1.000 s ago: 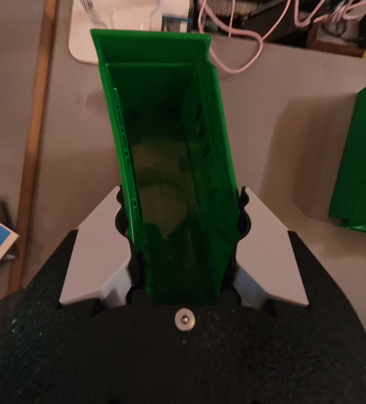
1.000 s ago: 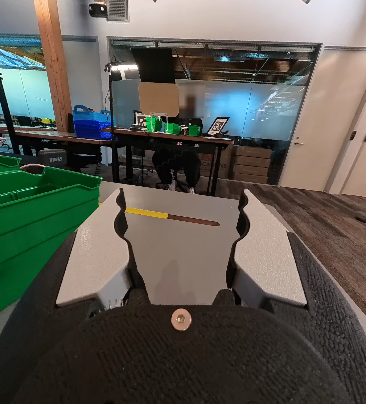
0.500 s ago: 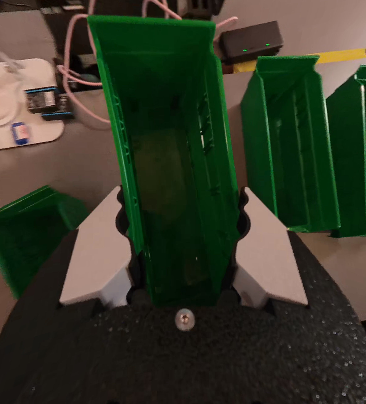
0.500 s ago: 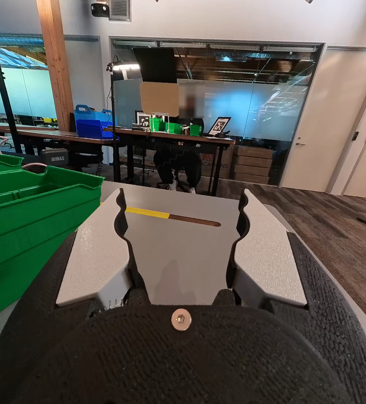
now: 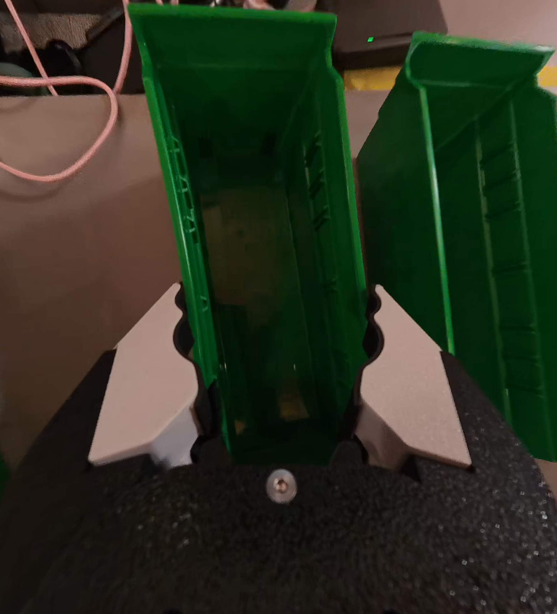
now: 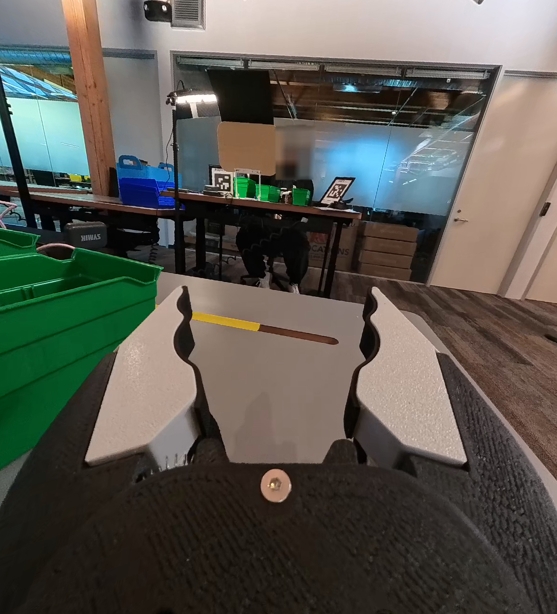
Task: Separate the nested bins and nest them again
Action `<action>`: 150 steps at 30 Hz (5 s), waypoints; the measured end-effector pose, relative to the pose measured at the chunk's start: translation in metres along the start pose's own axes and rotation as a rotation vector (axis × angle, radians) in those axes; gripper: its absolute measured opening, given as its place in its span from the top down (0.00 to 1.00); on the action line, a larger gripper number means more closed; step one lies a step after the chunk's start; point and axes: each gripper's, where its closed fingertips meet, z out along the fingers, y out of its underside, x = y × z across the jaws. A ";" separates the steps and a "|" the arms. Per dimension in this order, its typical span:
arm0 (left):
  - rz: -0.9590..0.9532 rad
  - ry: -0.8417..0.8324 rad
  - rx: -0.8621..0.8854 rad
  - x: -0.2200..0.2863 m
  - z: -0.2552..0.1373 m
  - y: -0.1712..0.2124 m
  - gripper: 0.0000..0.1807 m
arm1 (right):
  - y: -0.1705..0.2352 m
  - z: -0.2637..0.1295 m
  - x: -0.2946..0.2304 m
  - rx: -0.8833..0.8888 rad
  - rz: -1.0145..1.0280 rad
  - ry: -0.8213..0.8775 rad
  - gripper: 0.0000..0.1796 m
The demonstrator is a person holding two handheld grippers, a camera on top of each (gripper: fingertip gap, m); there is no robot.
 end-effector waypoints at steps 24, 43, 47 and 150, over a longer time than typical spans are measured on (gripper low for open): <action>0.077 -0.116 0.398 -0.067 -0.198 0.124 0.25 | 0.001 0.002 -0.010 -0.005 -0.064 -0.024 0.43; -0.411 -0.019 0.850 -0.233 -0.231 0.210 0.45 | -0.059 -0.063 0.013 0.103 -0.493 0.396 0.43; -0.381 -0.041 1.021 -0.247 -0.257 0.183 0.46 | -0.122 -0.091 -0.057 0.199 -0.537 0.329 0.43; -0.438 0.233 1.327 -0.274 -0.252 0.150 0.59 | -0.056 -0.008 -0.700 -1.081 -0.163 -0.606 0.36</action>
